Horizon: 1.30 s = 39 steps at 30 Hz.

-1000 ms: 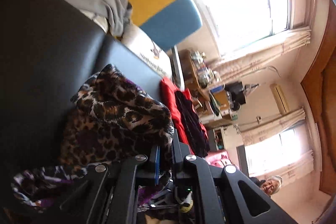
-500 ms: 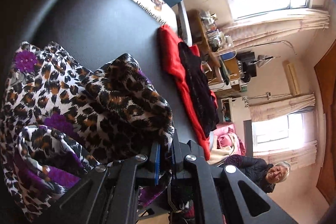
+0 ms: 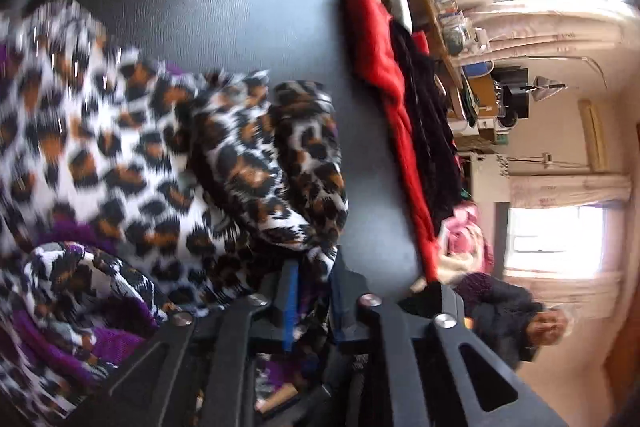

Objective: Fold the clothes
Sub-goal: 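Press the folded blouse bundle down with both grippers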

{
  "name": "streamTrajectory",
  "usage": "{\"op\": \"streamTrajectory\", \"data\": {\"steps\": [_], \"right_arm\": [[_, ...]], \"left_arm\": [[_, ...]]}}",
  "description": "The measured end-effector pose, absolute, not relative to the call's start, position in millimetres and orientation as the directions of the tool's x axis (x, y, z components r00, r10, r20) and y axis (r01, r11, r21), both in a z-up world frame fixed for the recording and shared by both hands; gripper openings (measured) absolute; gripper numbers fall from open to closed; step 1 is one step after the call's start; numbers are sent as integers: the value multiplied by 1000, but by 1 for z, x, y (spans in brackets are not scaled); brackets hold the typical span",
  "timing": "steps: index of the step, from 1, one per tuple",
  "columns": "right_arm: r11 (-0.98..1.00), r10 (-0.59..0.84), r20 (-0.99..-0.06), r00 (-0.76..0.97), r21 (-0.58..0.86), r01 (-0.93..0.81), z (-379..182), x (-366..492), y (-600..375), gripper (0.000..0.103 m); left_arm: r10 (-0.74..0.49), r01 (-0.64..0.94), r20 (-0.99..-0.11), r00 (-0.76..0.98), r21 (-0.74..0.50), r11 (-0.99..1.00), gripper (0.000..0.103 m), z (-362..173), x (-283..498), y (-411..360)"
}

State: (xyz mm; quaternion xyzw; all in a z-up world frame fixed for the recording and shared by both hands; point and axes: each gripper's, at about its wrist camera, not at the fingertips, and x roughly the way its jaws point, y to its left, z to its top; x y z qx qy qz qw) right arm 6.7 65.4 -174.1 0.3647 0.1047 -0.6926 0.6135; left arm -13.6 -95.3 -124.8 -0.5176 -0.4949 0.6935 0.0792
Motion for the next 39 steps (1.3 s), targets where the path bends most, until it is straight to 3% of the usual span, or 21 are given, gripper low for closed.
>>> {"op": "streamTrajectory", "data": {"steps": [9,11,15,22,25,27,28,29,31,39], "right_arm": [[-273,-751,-660,-26,274,922,-140,14,112,103],[-294,-740,-671,-39,272,916,-129,16,131,103],[-291,-736,-676,-35,269,918,-105,18,140,103],[-195,-693,-719,39,239,951,-76,47,41,103],[-232,-611,-792,-1,178,956,-88,41,-2,103],[-251,-550,-835,17,184,950,-98,34,-15,94],[-261,-526,-849,40,207,943,-102,31,-14,75],[-273,-503,-862,65,230,934,-106,29,-13,45],[-288,-479,-872,99,263,921,-110,29,-3,18],[-377,-489,-871,46,258,889,-128,65,118,19]], "left_arm": [[638,209,-463,-615,-876,-434,24,-51,34,-148],[587,199,-481,-651,-855,-480,24,-45,58,-174],[439,289,-602,-666,-752,-593,25,-66,110,-217],[462,337,-577,-673,-796,-502,25,-127,178,-235],[473,332,-571,-670,-802,-497,25,-140,186,-229],[473,312,-571,-671,-796,-518,25,-142,188,-224],[478,297,-570,-669,-794,-530,26,-142,187,-220],[483,281,-569,-665,-790,-544,26,-142,187,-217],[490,255,-575,-655,-779,-573,29,-144,184,-209],[534,198,-584,-611,-766,-612,30,-154,173,-189]]}}
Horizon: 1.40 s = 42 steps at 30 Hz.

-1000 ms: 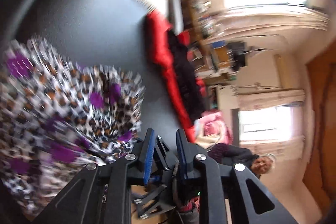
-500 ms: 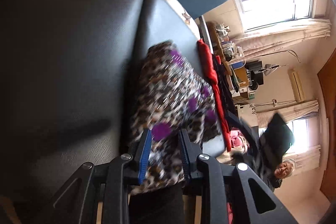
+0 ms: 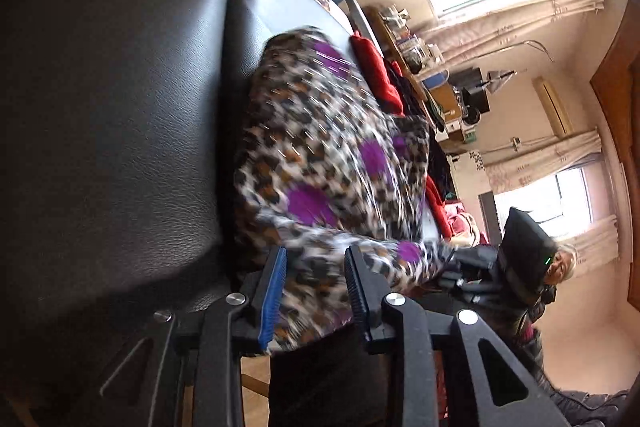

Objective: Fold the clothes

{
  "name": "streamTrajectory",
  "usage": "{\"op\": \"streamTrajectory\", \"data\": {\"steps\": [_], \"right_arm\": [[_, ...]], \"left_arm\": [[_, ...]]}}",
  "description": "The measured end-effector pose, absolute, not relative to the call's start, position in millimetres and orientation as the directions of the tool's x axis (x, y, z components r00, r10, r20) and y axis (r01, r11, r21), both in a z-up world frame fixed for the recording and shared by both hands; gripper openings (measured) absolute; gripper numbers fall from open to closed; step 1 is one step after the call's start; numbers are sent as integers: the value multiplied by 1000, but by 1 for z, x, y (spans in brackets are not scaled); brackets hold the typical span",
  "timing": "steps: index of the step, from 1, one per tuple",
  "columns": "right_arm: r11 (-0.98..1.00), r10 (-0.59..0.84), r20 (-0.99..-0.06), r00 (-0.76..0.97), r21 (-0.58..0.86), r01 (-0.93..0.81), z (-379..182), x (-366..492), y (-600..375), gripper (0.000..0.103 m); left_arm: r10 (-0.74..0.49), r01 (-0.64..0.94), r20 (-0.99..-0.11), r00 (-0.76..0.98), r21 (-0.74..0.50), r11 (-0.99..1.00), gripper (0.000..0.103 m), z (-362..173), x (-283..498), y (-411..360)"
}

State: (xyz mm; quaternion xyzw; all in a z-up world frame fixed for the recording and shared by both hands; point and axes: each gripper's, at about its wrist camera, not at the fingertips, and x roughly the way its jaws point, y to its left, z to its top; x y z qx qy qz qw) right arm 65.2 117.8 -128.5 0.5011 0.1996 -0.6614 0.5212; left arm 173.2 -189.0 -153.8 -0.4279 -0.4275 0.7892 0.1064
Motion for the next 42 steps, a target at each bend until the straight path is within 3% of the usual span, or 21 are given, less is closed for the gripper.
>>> {"op": "streamTrajectory", "data": {"steps": [1,3,4,5,11,15,16,18,20,22,28,31,34,37,40,42], "right_arm": [[-410,-493,-869,40,273,870,-135,64,129,20],[-470,-508,-861,36,312,825,-146,62,150,38],[-498,-520,-854,32,334,800,-150,62,160,61],[-510,-544,-838,32,361,781,-150,64,168,73],[-474,-673,-740,-11,420,773,-118,82,182,73],[-440,-655,-755,-6,375,816,-113,86,154,73],[-439,-646,-763,-9,361,823,-115,84,148,72],[-440,-621,-784,5,355,825,-127,81,136,60],[-424,-608,-792,49,376,824,-140,79,130,38],[-407,-622,-777,95,425,809,-146,76,134,32],[-393,-720,-673,169,596,700,-165,54,150,34],[-456,-696,-714,80,525,719,-161,36,148,12],[-486,-697,-717,20,493,722,-143,13,154,11],[-368,-686,-716,129,495,787,-130,31,146,12],[-342,-584,-801,135,393,854,-145,60,138,14],[-405,-570,-810,140,425,809,-164,57,150,17]], "left_arm": [[537,193,-588,-606,-763,-617,30,-154,171,-187],[541,185,-594,-595,-756,-628,30,-154,168,-183],[542,182,-599,-589,-752,-633,30,-154,168,-182],[543,177,-604,-583,-747,-641,30,-153,170,-182],[529,146,-589,-611,-740,-656,30,-139,174,-180],[520,81,-589,-619,-707,-703,30,-121,131,-161],[518,68,-594,-615,-695,-716,30,-119,119,-155],[522,47,-622,-584,-668,-743,30,-121,89,-142],[507,54,-659,-555,-637,-769,30,-128,65,-134],[495,55,-688,-531,-611,-789,30,-132,43,-125],[462,8,-734,-497,-537,-844,30,-135,2,-99],[443,19,-753,-486,-516,-857,29,-136,-25,-97],[451,93,-746,-490,-559,-824,28,-139,-47,-110],[475,99,-731,-490,-588,-803,28,-138,-44,-118],[500,99,-694,-518,-629,-771,30,-130,-17,-130],[538,97,-635,-554,-692,-716,33,-126,13,-144]]}}
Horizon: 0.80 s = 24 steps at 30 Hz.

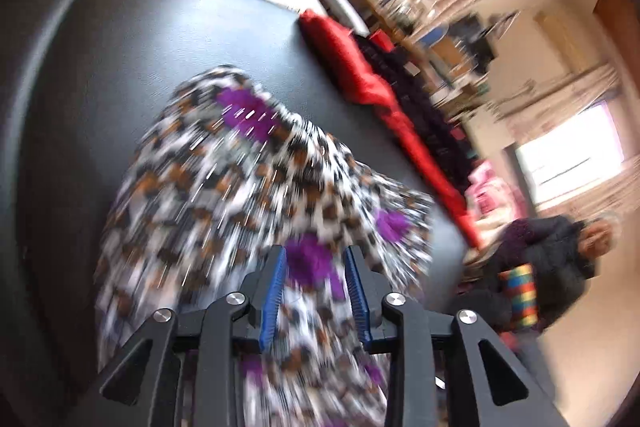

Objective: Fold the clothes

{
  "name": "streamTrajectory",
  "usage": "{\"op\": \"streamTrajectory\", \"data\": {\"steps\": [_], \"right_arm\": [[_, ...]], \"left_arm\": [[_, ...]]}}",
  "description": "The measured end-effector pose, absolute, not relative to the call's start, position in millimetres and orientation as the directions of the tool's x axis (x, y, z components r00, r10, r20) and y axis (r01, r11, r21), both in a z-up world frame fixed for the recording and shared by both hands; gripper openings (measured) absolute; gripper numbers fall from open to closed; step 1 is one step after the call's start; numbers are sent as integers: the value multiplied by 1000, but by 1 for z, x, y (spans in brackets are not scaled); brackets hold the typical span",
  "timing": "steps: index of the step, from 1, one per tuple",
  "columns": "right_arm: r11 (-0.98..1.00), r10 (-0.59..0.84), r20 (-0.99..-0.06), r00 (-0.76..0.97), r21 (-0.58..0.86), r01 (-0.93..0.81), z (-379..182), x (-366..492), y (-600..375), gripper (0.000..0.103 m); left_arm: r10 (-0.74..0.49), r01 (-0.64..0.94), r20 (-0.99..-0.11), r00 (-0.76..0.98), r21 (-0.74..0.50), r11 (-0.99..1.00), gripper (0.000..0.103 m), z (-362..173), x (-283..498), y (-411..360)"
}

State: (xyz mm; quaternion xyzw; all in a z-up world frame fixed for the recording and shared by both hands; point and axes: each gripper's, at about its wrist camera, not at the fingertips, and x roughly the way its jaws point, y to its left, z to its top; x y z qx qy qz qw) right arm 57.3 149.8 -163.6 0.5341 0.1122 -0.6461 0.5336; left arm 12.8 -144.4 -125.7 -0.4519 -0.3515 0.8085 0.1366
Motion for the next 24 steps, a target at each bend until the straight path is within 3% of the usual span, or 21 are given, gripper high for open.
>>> {"op": "streamTrajectory", "data": {"steps": [1,4,9,11,16,19,24], "right_arm": [[-428,-593,-790,155,472,771,-169,53,159,21],[-475,-696,-713,83,545,691,-155,43,195,52],[-533,-799,-593,-95,628,567,-134,11,229,71],[-544,-821,-550,-152,675,498,-136,-7,231,84],[-546,-837,-502,-218,747,379,-143,-30,215,87],[-589,-808,-527,-264,730,346,-145,-37,209,93],[-582,-813,-534,-233,742,333,-157,-41,190,92]], "left_arm": [[554,104,-606,-570,-722,-684,34,-128,31,-154],[598,123,-524,-607,-805,-580,38,-141,85,-176],[608,216,-435,-664,-890,-401,39,-176,142,-194],[616,233,-395,-682,-915,-329,39,-188,151,-197],[677,211,-342,-651,-939,-272,39,-188,149,-180],[690,248,-366,-624,-931,-269,39,-195,144,-172],[666,293,-417,-619,-909,-297,39,-195,126,-165]]}}
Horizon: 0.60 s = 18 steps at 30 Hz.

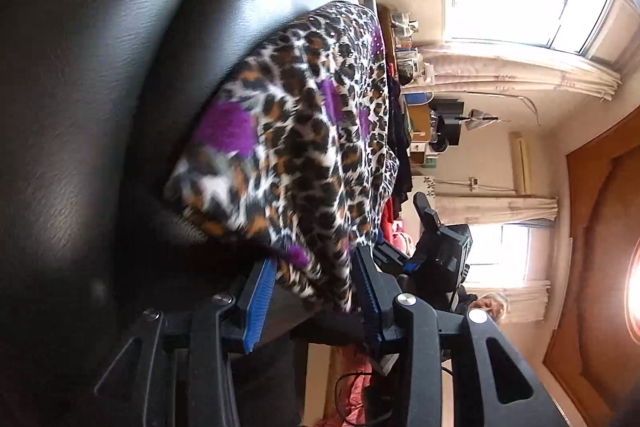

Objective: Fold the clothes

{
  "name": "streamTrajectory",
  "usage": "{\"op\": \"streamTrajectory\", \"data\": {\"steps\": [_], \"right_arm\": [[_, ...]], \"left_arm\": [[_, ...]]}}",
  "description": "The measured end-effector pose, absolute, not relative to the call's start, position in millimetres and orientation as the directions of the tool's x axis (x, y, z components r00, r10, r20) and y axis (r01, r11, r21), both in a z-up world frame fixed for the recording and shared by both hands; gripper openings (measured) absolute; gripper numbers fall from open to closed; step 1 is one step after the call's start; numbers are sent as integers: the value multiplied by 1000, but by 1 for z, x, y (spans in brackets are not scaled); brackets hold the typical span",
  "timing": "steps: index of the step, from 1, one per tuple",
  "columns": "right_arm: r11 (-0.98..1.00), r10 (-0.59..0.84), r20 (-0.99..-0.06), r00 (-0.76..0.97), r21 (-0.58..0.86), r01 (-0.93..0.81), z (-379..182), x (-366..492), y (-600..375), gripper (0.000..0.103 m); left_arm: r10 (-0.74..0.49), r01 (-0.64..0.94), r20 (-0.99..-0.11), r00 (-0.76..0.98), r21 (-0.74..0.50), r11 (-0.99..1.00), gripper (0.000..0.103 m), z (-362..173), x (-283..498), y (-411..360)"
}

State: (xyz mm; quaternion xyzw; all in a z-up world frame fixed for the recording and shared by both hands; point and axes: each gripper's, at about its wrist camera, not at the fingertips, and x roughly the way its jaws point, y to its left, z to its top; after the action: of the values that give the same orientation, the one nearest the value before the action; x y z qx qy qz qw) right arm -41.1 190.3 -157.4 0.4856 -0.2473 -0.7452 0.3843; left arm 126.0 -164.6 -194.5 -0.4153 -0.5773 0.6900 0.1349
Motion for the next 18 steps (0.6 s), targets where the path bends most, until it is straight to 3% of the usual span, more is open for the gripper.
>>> {"op": "streamTrajectory", "data": {"steps": [2,4,5,6,8,12,15,18], "right_arm": [[-587,-809,-541,-228,731,348,-159,-39,188,90],[-613,-788,-569,-234,695,375,-158,-36,185,82],[-631,-773,-587,-240,674,384,-158,-35,183,72],[-664,-744,-620,-249,641,386,-158,-35,182,63],[-698,-709,-653,-267,596,397,-158,-35,183,35],[-742,-659,-665,-352,499,447,-132,-35,190,24],[-782,-596,-712,-370,412,468,-129,-37,190,24],[-807,-545,-767,-340,370,460,-147,-36,193,24]], "left_arm": [[659,313,-420,-624,-907,-282,36,-195,122,-164],[639,348,-448,-625,-893,-286,17,-196,118,-163],[623,366,-476,-621,-879,-307,3,-197,116,-161],[612,373,-493,-619,-870,-323,4,-197,117,-160],[602,361,-501,-622,-866,-347,3,-192,123,-159],[594,313,-523,-612,-849,-426,2,-175,141,-158],[586,323,-575,-572,-814,-483,2,-179,150,-156],[614,341,-555,-562,-831,-440,2,-192,159,-161]]}}
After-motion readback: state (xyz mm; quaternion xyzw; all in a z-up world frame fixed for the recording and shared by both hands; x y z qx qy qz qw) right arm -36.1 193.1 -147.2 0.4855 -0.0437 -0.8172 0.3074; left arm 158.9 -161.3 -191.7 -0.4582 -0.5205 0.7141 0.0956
